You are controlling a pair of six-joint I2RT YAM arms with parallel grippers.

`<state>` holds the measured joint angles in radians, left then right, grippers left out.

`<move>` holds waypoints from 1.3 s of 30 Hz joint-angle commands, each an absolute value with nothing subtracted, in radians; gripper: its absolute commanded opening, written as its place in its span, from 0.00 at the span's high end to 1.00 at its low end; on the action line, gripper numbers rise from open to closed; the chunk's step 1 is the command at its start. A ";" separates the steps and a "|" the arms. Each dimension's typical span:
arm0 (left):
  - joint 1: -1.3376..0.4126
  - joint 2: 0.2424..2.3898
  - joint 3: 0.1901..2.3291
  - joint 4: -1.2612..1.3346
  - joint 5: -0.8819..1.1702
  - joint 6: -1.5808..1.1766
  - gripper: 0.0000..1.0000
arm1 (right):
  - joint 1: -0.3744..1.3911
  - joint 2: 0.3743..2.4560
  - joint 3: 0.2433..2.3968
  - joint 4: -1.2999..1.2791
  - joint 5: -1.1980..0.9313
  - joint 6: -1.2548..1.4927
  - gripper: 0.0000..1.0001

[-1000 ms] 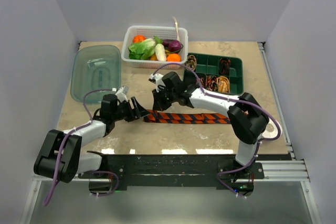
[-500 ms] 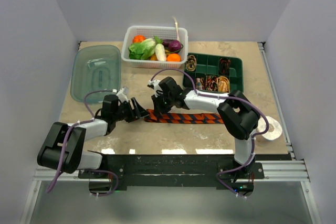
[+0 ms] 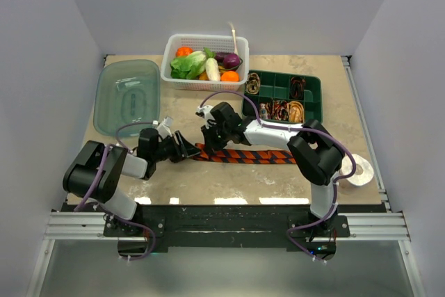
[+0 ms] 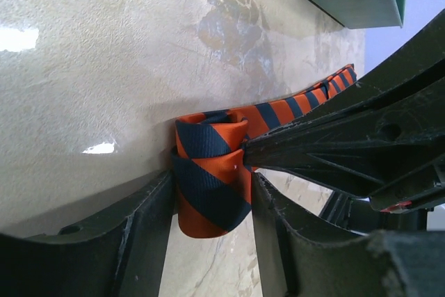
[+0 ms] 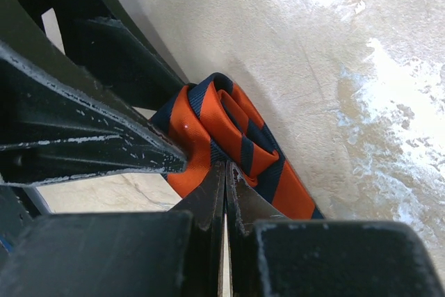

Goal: Roll the ties
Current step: Roll the tie at the center of the board.

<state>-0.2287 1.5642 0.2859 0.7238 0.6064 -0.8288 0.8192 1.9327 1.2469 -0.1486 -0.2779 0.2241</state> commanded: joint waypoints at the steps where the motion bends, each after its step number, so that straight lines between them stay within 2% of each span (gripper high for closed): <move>1: -0.222 1.629 0.275 0.854 0.637 -0.874 0.49 | 0.822 1.937 1.238 -0.129 -0.259 0.203 1.00; 4: -0.222 1.635 0.284 0.868 0.635 -0.873 0.56 | 0.824 1.939 1.239 -0.124 -0.265 0.206 1.00; 8: -0.222 1.617 0.287 0.858 0.618 -0.859 0.77 | 0.822 1.934 1.247 -0.126 -0.275 0.204 1.00; 11: -0.222 1.608 0.301 0.804 0.604 -0.833 0.87 | 0.822 1.925 1.255 -0.127 -0.278 0.206 1.00; 14: -0.222 1.592 0.316 0.735 0.583 -0.806 0.93 | 0.822 1.919 1.270 -0.133 -0.282 0.204 1.00; 30: -0.229 1.407 0.500 0.169 0.358 -0.577 0.97 | 0.822 1.936 1.333 -0.153 -0.258 0.206 1.00; 39: -0.319 1.379 0.656 -0.101 0.148 -0.506 0.97 | 0.825 2.016 1.391 -0.127 -0.264 0.225 1.00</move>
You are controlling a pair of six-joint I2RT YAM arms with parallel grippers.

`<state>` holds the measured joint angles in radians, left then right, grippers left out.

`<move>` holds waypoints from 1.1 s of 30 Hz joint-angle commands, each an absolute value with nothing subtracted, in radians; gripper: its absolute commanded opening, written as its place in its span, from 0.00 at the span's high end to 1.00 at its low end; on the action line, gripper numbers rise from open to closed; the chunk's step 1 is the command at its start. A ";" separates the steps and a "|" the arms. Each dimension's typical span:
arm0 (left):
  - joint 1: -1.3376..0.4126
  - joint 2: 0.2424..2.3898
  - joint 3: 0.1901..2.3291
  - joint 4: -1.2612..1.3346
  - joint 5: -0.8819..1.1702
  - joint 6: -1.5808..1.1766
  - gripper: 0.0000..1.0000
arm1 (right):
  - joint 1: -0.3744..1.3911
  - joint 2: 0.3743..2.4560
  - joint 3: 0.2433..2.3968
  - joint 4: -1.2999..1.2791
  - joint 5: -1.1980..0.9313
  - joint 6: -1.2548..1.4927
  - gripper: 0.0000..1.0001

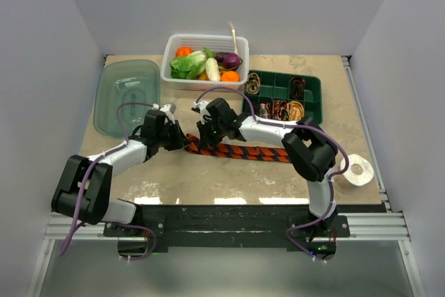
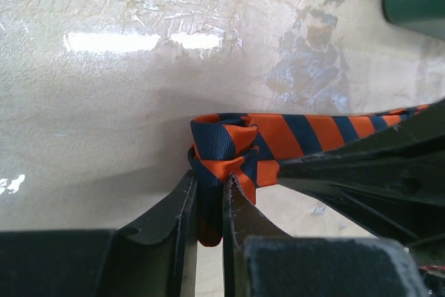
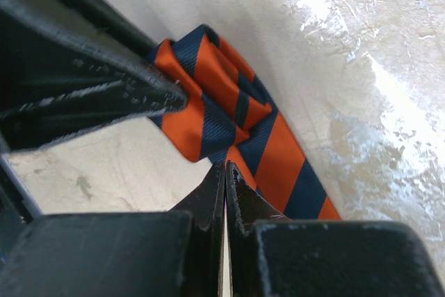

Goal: Roll the ties
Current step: Roll the tie at the center of the board.

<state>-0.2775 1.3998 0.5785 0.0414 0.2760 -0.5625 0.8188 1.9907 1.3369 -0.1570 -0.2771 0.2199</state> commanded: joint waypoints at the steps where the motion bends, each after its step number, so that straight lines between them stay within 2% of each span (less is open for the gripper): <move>1: -0.340 1.381 0.667 -0.112 0.135 -0.506 0.97 | 0.824 2.025 1.400 -0.132 -0.264 0.225 1.00; 10: -0.449 1.413 0.791 -0.218 0.003 -0.508 0.98 | 0.831 2.091 1.431 -0.097 -0.271 0.245 1.00; 21: -0.491 1.428 0.838 -0.281 -0.084 -0.503 1.00 | 0.831 2.102 1.422 -0.034 -0.325 0.296 1.00; 33: -0.538 1.468 0.925 -0.455 -0.291 -0.486 1.00 | 0.821 1.970 1.384 -0.066 -0.281 0.291 1.00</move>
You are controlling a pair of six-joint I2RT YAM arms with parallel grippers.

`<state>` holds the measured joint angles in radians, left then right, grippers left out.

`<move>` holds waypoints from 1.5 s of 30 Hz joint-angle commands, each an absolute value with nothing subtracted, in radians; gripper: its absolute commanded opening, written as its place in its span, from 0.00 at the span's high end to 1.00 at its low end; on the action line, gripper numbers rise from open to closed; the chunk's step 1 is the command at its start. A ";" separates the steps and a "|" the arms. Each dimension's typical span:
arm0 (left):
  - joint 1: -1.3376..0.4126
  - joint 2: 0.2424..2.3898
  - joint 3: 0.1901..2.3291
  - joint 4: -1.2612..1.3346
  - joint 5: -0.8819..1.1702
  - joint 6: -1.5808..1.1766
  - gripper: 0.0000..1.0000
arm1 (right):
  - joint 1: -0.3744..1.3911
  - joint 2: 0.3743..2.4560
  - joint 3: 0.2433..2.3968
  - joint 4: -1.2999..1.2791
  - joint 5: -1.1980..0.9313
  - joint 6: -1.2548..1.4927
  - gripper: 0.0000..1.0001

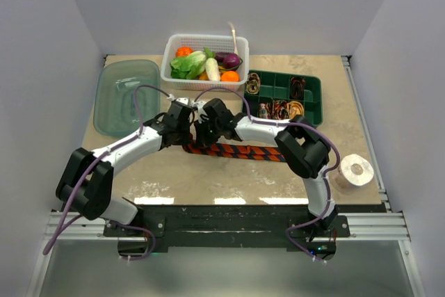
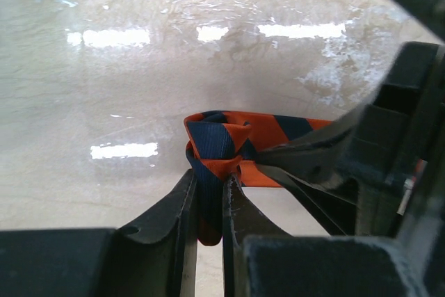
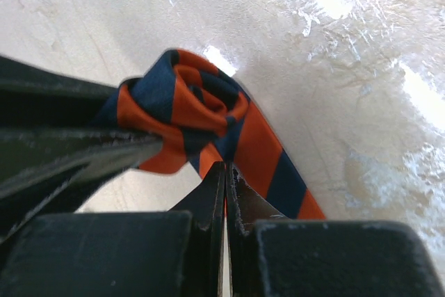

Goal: Roll the ties
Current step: Roll the tie at the center of the board.

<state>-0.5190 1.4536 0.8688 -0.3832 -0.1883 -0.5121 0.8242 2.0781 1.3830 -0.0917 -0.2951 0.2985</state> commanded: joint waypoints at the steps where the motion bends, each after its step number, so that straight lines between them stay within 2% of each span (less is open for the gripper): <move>1: -0.543 1.471 0.936 -0.466 -0.305 -0.485 1.00 | 0.819 1.965 1.384 -0.071 -0.272 0.290 1.00; 9: -0.578 1.508 0.995 -0.587 -0.460 -0.489 1.00 | 0.767 1.921 1.361 -0.126 -0.178 0.299 1.00; 18: -0.673 1.661 1.098 -0.699 -0.603 -0.535 1.00 | 0.716 1.873 1.318 -0.132 -0.166 0.330 1.00; 25: -0.719 1.712 1.120 -0.700 -0.611 -0.558 1.00 | 0.687 1.861 1.284 -0.130 -0.172 0.334 1.00; 33: -0.733 1.718 1.106 -0.623 -0.509 -0.531 1.00 | 0.680 1.873 1.282 -0.130 -0.193 0.333 1.00; 34: -0.735 1.718 1.104 -0.618 -0.499 -0.529 0.99 | 0.680 1.876 1.285 -0.132 -0.196 0.333 1.00; 41: -0.736 1.707 1.077 -0.571 -0.424 -0.520 0.68 | 0.678 1.887 1.281 -0.127 -0.212 0.331 1.00; 45: -0.736 1.709 1.072 -0.539 -0.374 -0.512 0.63 | 0.680 1.891 1.279 -0.127 -0.216 0.330 1.00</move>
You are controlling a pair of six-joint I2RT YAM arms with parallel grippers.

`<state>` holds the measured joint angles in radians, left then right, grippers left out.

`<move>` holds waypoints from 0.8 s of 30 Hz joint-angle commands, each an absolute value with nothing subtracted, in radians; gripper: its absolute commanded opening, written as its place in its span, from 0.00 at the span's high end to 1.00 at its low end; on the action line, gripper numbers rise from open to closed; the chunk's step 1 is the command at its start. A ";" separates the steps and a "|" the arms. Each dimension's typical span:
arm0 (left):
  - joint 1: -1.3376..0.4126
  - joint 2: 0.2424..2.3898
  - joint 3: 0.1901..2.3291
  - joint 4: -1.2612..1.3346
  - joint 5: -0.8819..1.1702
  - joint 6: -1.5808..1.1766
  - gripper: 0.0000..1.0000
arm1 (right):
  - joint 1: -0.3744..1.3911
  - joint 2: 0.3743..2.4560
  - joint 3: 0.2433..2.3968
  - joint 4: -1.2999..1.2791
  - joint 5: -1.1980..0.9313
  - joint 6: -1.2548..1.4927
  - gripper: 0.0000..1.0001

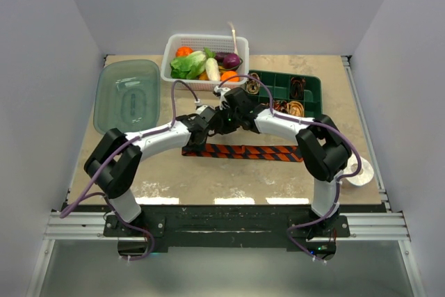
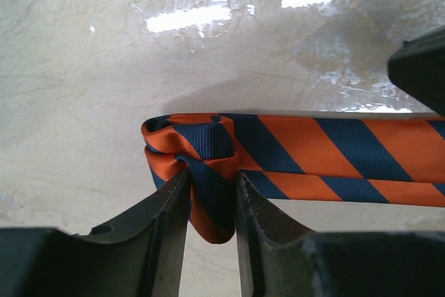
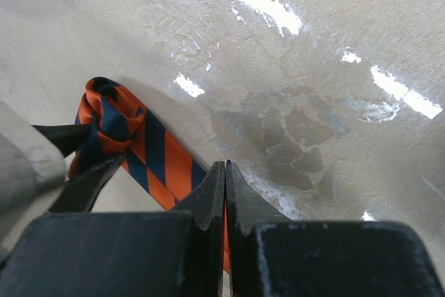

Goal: Roll the ties
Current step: Roll the tie at the center of the board.

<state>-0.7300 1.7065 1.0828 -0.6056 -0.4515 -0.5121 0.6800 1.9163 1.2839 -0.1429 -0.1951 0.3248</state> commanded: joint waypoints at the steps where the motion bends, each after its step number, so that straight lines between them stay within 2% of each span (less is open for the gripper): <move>1: -0.736 1.709 1.071 -0.534 -0.367 -0.511 0.61 | 0.678 1.894 1.281 -0.129 -0.216 0.328 1.00; 16: -0.730 1.565 1.029 -0.459 -0.281 -0.517 0.39 | 0.681 1.888 1.284 -0.103 -0.302 0.311 1.00; 24: -0.628 1.387 0.942 -0.362 -0.161 -0.528 0.36 | 0.709 1.868 1.285 -0.071 -0.370 0.321 1.00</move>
